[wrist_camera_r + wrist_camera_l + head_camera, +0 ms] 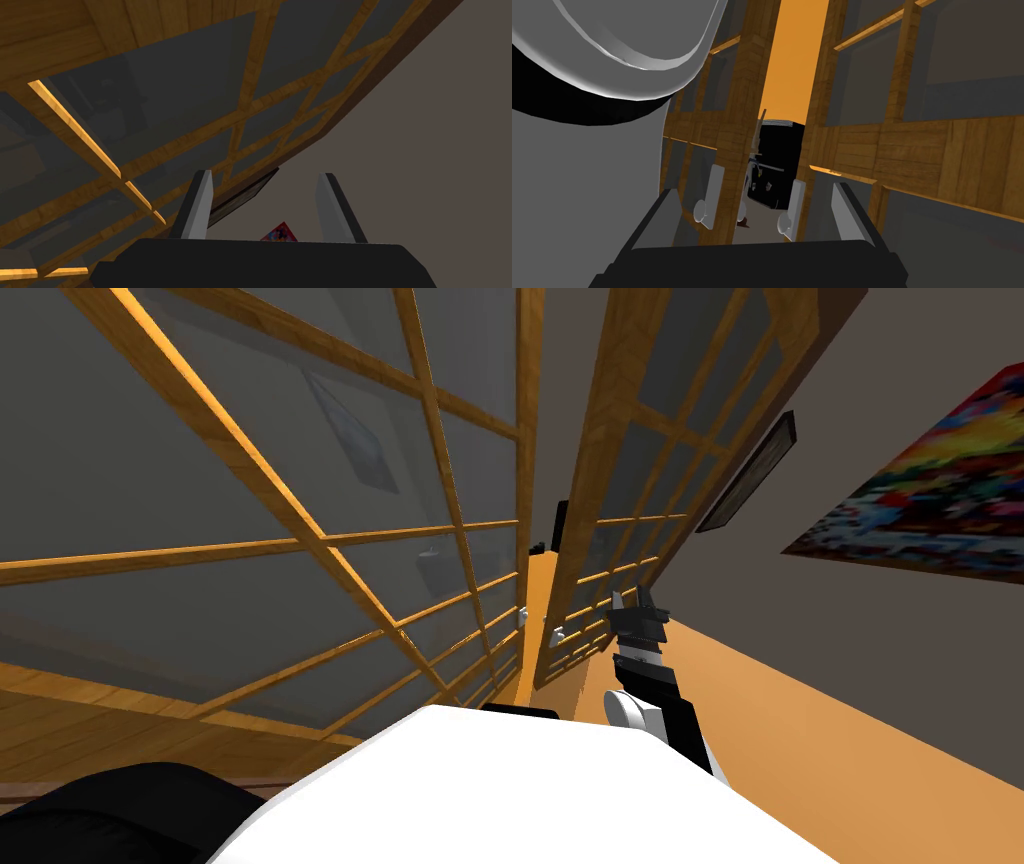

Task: Push the door open

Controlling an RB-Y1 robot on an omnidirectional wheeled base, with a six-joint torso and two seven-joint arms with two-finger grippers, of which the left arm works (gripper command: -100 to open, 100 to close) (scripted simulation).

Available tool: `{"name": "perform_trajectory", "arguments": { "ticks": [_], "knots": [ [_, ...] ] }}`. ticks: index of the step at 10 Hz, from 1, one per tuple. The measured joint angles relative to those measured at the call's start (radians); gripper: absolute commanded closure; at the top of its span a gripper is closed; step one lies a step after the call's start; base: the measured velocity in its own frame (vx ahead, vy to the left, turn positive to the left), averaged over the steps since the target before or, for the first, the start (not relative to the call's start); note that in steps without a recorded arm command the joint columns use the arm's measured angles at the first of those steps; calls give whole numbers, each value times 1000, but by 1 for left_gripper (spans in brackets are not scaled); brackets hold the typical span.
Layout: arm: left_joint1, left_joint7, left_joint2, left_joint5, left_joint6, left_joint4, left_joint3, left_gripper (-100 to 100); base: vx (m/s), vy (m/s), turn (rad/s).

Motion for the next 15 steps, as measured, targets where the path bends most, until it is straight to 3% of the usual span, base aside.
{"name": "perform_trajectory", "arguments": {
  "ticks": [1,5,8,9,10,13,15],
  "knots": [
    [-10,-5,-1,1,-7,18,1,-100,-61,80,194],
    [-22,-27,-8,-38,-36,40,-29,-100,-32,91,258],
    [-18,-30,5,-62,-36,15,-44,-100,7,73,275],
    [-44,-45,1,-63,-62,62,-42,-100,-3,65,81],
    [-21,-37,6,-74,-48,18,-52,-100,8,48,231],
    [-42,-57,3,-89,-77,57,-64,-100,10,40,127],
    [-16,-36,11,-107,-46,-3,-80,-100,8,28,258]
  ]
}}
